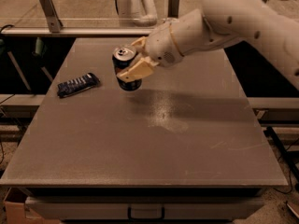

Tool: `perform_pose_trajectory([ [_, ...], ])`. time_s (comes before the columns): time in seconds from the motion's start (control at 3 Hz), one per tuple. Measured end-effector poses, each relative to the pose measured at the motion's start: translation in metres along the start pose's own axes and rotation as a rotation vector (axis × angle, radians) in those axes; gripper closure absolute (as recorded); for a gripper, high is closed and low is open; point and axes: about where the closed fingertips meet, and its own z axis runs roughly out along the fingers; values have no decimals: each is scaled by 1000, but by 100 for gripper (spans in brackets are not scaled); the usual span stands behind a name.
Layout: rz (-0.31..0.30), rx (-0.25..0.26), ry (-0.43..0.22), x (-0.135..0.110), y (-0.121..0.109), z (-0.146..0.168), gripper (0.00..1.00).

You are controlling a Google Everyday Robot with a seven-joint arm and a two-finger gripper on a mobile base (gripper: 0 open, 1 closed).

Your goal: Move pepsi can near rxbar blueberry

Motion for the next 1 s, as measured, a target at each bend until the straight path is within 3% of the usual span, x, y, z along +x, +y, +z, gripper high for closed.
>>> perform_pose_trajectory([
  [0.33,-9,18,4,-1,-33,35,100],
  [0.67,6,30,6,1,-47,54,100],
  [1.0,31,25,-2,0,-51,72,82],
])
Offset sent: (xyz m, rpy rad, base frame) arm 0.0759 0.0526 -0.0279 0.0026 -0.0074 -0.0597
